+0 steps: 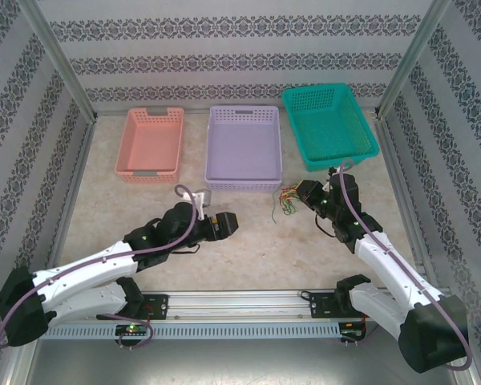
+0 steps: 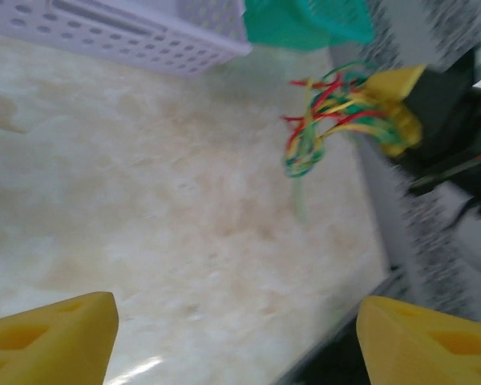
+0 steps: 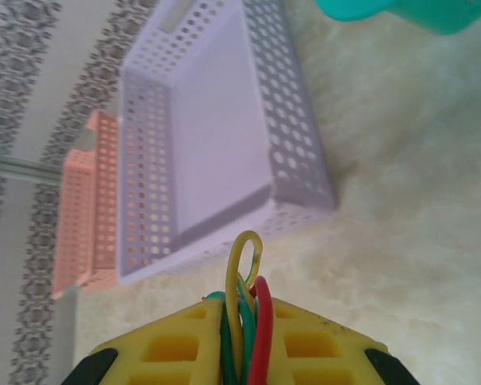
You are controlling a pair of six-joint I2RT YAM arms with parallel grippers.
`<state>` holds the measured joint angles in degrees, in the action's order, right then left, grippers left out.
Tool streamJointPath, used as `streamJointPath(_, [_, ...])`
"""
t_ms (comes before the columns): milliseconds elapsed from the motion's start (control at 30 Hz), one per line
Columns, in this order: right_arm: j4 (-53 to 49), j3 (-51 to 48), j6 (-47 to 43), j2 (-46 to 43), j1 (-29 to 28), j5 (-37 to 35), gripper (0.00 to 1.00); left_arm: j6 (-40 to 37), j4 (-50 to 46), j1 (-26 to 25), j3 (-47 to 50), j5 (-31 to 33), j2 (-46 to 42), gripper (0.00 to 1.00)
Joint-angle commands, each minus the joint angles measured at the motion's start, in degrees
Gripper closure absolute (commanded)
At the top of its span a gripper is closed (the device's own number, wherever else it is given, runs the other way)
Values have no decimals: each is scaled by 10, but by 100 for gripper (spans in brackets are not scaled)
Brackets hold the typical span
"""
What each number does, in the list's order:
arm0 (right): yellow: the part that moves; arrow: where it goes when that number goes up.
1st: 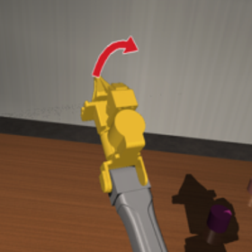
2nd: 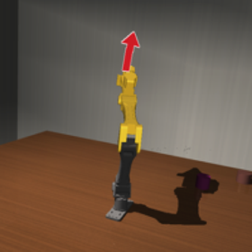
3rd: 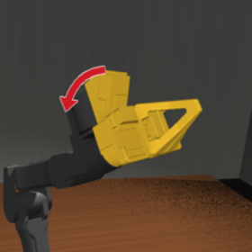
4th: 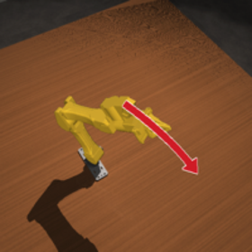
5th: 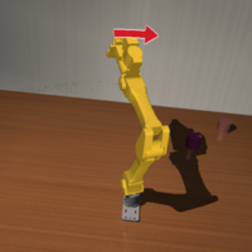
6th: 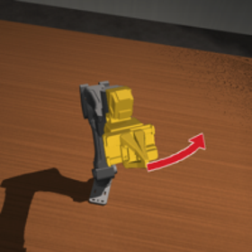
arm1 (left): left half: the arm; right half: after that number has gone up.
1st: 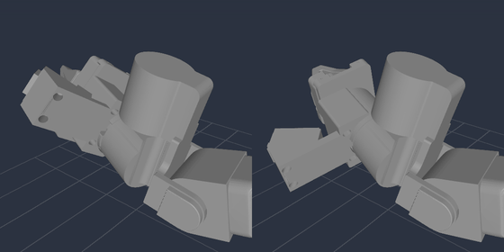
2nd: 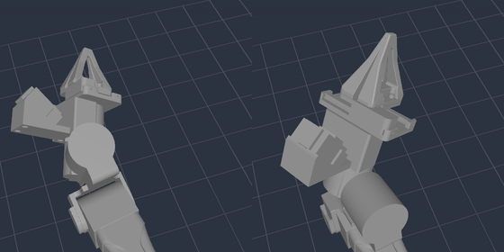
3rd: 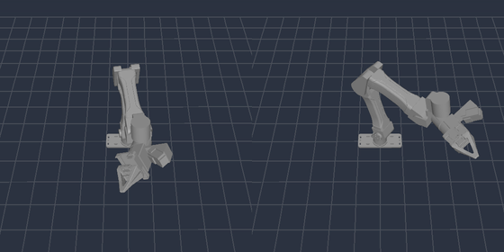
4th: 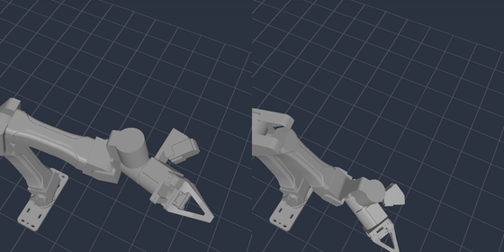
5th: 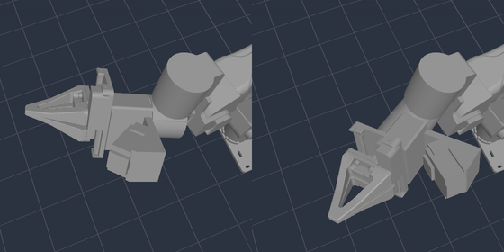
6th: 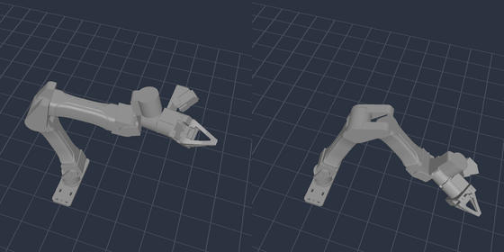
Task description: Untangle the cables
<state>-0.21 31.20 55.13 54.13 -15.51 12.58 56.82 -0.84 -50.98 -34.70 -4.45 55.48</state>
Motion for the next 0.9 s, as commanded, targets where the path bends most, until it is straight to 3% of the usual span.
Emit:
streamJointPath(0, [127, -19, 27, 7, -1, 56, 100, 92, 52, 3, -26, -15, 7, 15])
streamJointPath(233, [138, -40, 23, -4, -26, 70, 100, 118, 142, 14, -60, -74, 120, 16])
streamJointPath(400, [126, -40, 23, -8, -38, 82, 100, 33, 72, 15, -143, -77, 193, 24])
streamJointPath(633, [119, -38, 20, -9, -59, 95, 100, -11, 68, 30, -174, -67, 253, 38])
streamJointPath(767, [114, -43, 21, -18, -63, 90, 100, -29, 43, 32, -192, -64, 281, 53])
streamJointPath(833, [111, -45, 20, -24, -63, 90, 100, -32, 44, 34, -187, -57, 283, 64])
streamJointPath(867, [109, -46, 18, -25, -63, 91, 100, -33, 48, 38, -183, -58, 283, 75])
